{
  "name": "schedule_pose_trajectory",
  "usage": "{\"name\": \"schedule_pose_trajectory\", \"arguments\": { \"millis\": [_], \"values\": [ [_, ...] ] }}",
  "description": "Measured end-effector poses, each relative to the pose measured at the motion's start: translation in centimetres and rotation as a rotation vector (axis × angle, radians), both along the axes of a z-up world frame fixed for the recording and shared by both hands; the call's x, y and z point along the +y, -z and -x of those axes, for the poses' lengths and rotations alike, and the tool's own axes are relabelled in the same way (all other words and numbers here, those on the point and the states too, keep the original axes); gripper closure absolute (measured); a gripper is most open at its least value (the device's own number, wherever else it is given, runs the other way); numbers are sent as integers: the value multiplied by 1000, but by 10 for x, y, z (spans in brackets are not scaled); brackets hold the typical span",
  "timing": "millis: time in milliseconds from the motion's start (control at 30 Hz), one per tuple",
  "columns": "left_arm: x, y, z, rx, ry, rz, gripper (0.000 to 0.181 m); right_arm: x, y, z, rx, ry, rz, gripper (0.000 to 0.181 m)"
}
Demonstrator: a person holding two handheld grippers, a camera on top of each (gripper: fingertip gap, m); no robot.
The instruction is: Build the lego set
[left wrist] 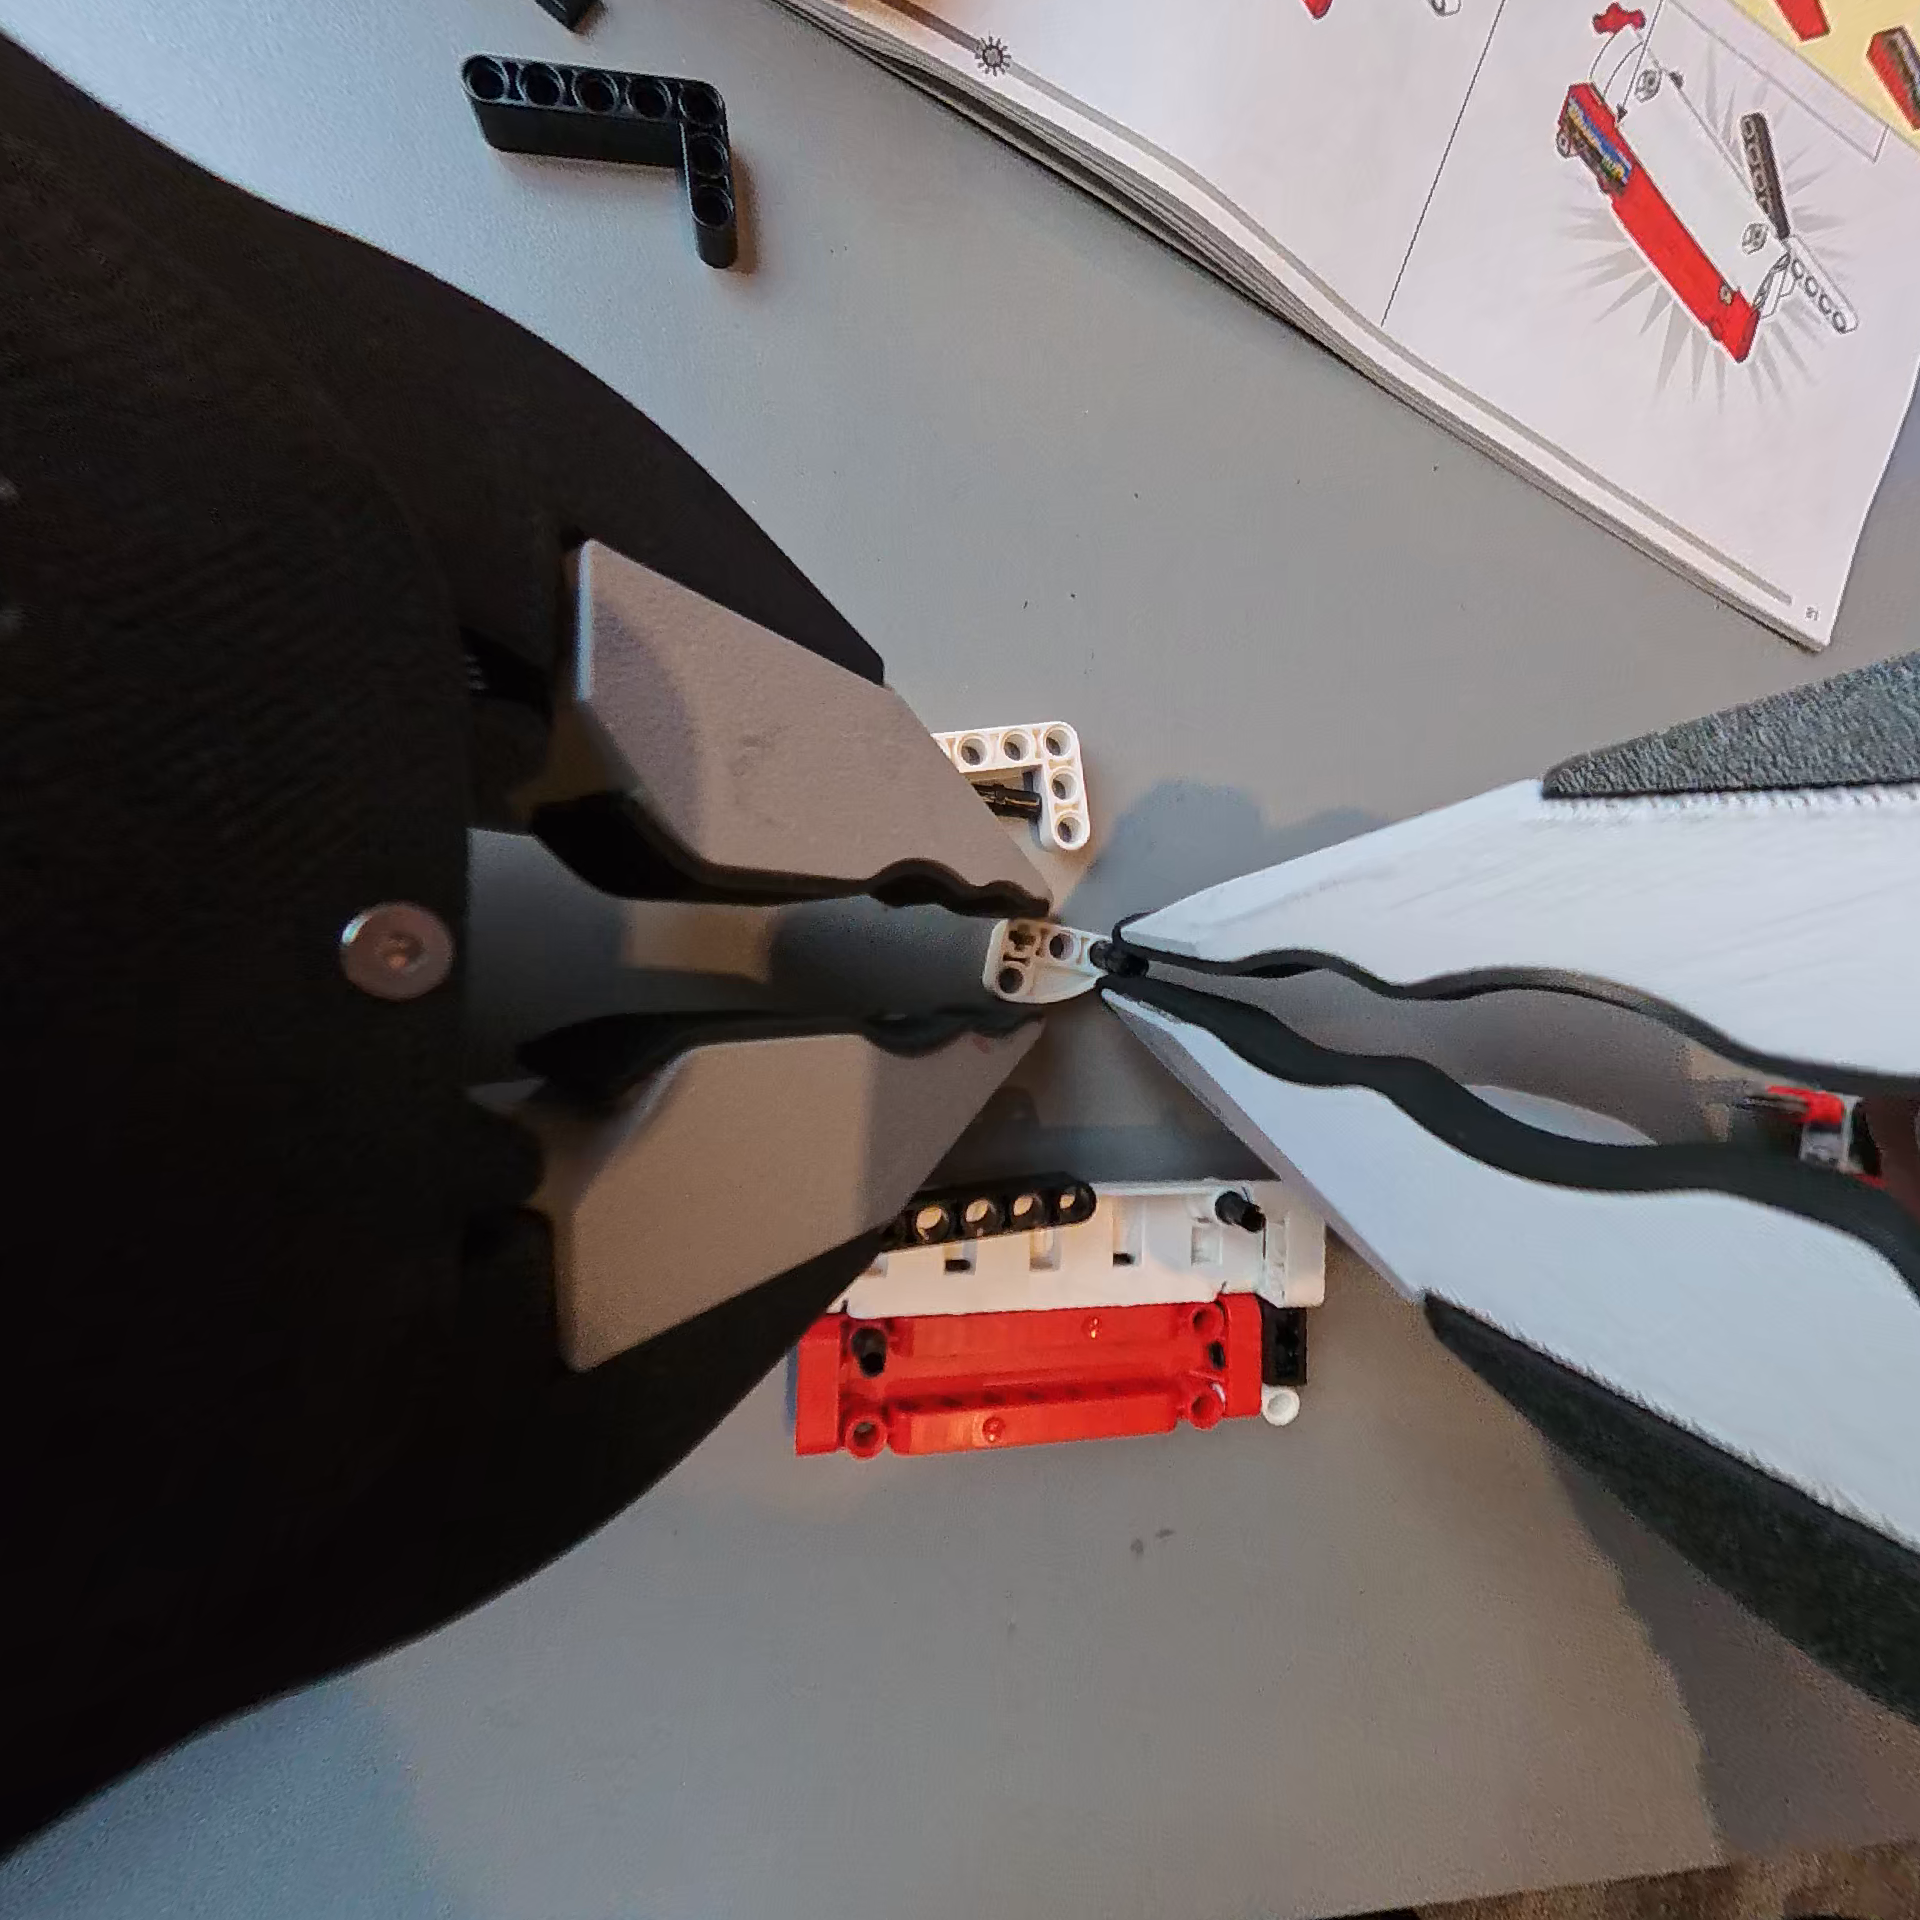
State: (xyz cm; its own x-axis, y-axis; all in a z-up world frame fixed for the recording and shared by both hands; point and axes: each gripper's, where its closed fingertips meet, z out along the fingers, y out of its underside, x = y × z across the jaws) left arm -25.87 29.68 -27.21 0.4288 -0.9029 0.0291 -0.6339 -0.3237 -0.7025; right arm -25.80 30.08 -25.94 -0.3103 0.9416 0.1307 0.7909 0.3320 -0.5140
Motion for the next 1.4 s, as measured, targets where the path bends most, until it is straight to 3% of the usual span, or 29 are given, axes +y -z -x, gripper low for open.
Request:
{"name": "schedule_pose_trajectory", "arguments": {
  "millis": [367,533,900,1200,1400],
  "values": [
    [1,0,-1,-32,-14,13,168,2,0,-5,30,114,173,177],
    [1,0,-1,-27,-15,3,168,2,2,-8,55,93,87,177],
    [2,0,-1,-28,-30,6,168,3,2,-9,-186,41,63,178],
    [4,0,3,-43,-60,26,168,6,1,-1,-155,182,271,178],
    [5,0,4,-35,-64,18,168,6,1,0,-146,175,221,178]
  ]
}}
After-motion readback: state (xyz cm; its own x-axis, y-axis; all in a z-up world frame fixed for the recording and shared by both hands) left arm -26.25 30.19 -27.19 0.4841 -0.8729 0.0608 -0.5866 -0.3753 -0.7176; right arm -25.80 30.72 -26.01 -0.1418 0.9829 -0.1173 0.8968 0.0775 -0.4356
